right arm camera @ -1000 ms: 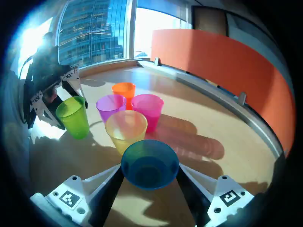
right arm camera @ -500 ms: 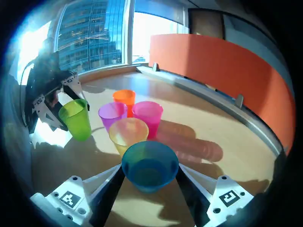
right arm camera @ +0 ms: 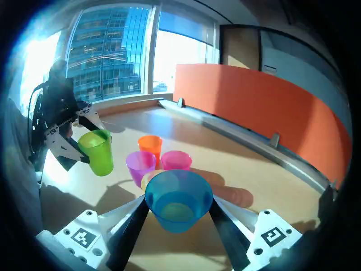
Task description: Pour water
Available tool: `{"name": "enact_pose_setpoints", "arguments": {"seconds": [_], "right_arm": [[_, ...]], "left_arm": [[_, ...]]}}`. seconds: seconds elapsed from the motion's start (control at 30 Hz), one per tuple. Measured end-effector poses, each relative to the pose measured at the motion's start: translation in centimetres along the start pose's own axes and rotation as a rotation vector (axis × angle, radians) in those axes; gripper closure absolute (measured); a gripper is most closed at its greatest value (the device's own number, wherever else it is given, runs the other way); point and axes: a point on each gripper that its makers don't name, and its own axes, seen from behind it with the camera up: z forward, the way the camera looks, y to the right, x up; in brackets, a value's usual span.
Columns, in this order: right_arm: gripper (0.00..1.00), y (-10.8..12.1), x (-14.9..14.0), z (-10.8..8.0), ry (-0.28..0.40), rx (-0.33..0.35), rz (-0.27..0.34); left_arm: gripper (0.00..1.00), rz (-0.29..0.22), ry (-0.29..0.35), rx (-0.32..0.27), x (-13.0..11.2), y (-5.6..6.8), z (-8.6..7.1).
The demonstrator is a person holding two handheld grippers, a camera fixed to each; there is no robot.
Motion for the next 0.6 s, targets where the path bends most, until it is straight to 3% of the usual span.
{"name": "enact_pose_setpoints", "arguments": {"seconds": [0.6], "right_arm": [[0.09, -0.9, 7.2, -3.4, 0.219, -0.078, 0.01]], "left_arm": [[0.12, 0.002, 0.142, 0.071, 5.8, -1.4, -2.2]]}}
